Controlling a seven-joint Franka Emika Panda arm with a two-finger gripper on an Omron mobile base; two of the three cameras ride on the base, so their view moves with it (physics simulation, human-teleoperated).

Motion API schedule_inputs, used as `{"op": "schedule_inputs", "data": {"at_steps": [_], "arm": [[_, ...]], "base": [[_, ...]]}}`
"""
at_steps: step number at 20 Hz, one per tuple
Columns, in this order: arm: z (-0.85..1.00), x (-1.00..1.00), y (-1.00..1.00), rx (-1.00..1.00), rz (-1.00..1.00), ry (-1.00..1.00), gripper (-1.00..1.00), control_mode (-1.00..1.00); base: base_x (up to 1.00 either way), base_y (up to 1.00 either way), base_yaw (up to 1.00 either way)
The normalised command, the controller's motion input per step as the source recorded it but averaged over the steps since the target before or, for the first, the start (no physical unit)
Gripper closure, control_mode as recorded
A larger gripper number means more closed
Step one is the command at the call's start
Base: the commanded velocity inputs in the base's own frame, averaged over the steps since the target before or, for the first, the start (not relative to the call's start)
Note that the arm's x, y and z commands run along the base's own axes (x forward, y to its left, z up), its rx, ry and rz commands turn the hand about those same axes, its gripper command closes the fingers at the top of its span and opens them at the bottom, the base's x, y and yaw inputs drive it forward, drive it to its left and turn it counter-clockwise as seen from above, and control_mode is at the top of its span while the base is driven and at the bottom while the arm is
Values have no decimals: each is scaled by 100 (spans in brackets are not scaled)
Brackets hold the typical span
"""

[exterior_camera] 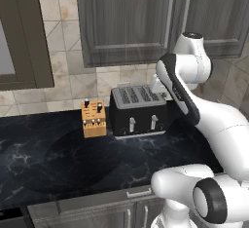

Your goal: Open the cabinet. Pick the spray and place it next to the sink. Then close the cabinet.

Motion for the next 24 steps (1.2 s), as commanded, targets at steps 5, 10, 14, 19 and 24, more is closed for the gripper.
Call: {"op": "schedule_inputs", "data": {"at_steps": [5, 10, 14, 19, 24], "arm": [[0, -22, 3, 0, 0, 0, -100, -100], [0, -49, 7, 0, -11, -4, -100, -100], [1, -42, 7, 0, -15, -7, -100, -100], [5, -41, 0, 0, -18, -11, -100, -100], [36, -14, -8, 0, -15, -14, -100, -100]], "base": [[0, 0, 0], [0, 0, 0], [0, 0, 0], [0, 0, 0], [0, 0, 0]]}}
